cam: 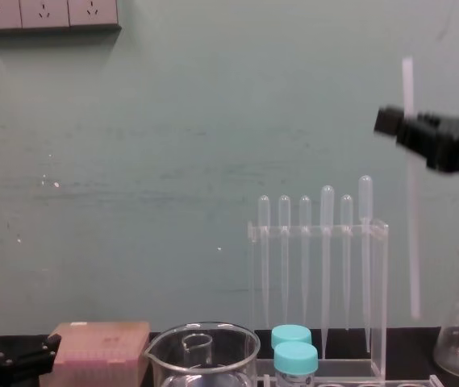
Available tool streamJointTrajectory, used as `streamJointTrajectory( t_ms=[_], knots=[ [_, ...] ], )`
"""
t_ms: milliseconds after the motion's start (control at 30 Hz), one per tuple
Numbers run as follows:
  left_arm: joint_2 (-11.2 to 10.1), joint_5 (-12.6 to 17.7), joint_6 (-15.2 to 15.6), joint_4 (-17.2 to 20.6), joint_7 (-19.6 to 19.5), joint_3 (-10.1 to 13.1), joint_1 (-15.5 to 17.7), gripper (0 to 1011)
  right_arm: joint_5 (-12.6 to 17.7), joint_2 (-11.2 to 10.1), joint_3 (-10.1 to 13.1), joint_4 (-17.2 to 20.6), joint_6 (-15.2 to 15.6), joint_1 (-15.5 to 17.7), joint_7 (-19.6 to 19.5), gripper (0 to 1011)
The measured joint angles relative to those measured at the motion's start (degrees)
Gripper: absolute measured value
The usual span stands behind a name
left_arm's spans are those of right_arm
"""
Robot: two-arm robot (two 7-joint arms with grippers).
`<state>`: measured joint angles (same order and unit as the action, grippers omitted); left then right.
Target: Pick up the stirring rod with one hand, then place it down.
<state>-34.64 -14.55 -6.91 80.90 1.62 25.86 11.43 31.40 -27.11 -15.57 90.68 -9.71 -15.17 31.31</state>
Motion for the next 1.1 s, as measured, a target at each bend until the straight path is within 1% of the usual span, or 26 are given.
streamJointTrajectory(
  t_ms=[67, 100, 200, 300, 333, 467, 600, 733, 1100],
  knots=[
    [0.0, 0.0, 0.0, 0.0, 0.0, 0.0, 0.0, 1000, -0.06, 0.1, -0.52, -1.45, -0.09, 0.05, 0.3, 71],
    [0.0, 0.0, 0.0, 0.0, 0.0, 0.0, 0.0, 1000, -0.06, 0.1, -0.52, -1.45, -0.09, 0.05, 0.3, 70],
    [0.0, 0.0, 0.0, 0.0, 0.0, 0.0, 0.0, 1000, -0.12, 0.83, -1.25, -4.2, -1.07, 0.06, 0.94, 71],
    [0.0, 0.0, 0.0, 0.0, 0.0, 0.0, 0.0, 1000, 0.13, 1.41, -1.53, -5.7, -1.74, -0.14, 1.54, 70],
    [0.0, 0.0, 0.0, 0.0, 0.0, 0.0, 0.0, 1000, 0.52, 1.9, -1.74, -6.77, -2.29, -0.43, 2.11, 70],
    [0.0, 0.0, 0.0, 0.0, 0.0, 0.0, 0.0, 1000, 1.2, 2.99, -2.24, -9.04, -3.59, -1.4, 3.44, 70],
    [0.0, 0.0, 0.0, 0.0, 0.0, 0.0, 0.0, 1000, 0.98, 3.95, -3.06, -11.22, -4.46, -2.73, 4.25, 70],
    [0.0, 0.0, 0.0, 0.0, 0.0, 0.0, 0.0, 1000, -0.09, 4.62, -4.24, -13.5, -4.65, -4.2, 4.6, 70],
    [0.0, 0.0, 0.0, 0.0, 0.0, 0.0, 0.0, 1000, -1.7, 5.64, -5.63, -17.63, -4.07, -6.16, 4.64, 70]
  ],
)
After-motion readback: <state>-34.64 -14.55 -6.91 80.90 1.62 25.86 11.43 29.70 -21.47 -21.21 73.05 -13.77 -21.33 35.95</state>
